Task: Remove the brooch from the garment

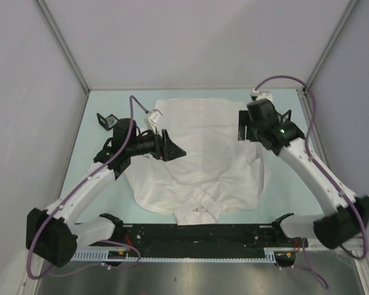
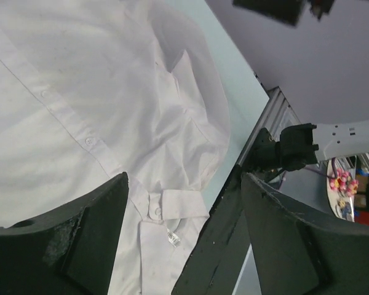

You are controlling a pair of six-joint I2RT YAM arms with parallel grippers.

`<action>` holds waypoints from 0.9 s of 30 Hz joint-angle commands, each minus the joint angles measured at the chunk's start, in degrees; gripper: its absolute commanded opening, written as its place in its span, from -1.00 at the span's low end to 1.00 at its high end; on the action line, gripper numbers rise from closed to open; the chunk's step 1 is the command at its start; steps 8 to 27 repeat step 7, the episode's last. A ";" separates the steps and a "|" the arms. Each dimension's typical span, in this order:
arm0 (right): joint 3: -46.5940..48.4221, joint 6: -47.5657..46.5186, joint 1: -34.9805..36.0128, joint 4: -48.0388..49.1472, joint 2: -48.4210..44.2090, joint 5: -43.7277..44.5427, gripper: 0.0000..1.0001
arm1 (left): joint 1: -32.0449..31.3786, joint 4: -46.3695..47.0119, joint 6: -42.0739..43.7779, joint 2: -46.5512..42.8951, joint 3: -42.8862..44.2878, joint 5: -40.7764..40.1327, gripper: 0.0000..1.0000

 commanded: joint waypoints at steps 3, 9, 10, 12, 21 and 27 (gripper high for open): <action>-17.99 5.85 -0.24 3.85 -26.81 -15.06 0.65 | 0.10 -1.48 -1.24 -14.13 -3.15 -8.25 0.57; -23.01 7.96 -0.42 4.20 -38.43 -17.44 0.98 | 0.10 -0.25 -3.53 -21.34 -6.23 -10.36 0.60; -23.01 7.96 -0.42 4.20 -38.43 -17.44 0.98 | 0.10 -0.25 -3.53 -21.34 -6.23 -10.36 0.60; -23.01 7.96 -0.42 4.20 -38.43 -17.44 0.98 | 0.10 -0.25 -3.53 -21.34 -6.23 -10.36 0.60; -23.01 7.96 -0.42 4.20 -38.43 -17.44 0.98 | 0.10 -0.25 -3.53 -21.34 -6.23 -10.36 0.60; -23.01 7.96 -0.42 4.20 -38.43 -17.44 0.98 | 0.10 -0.25 -3.53 -21.34 -6.23 -10.36 0.60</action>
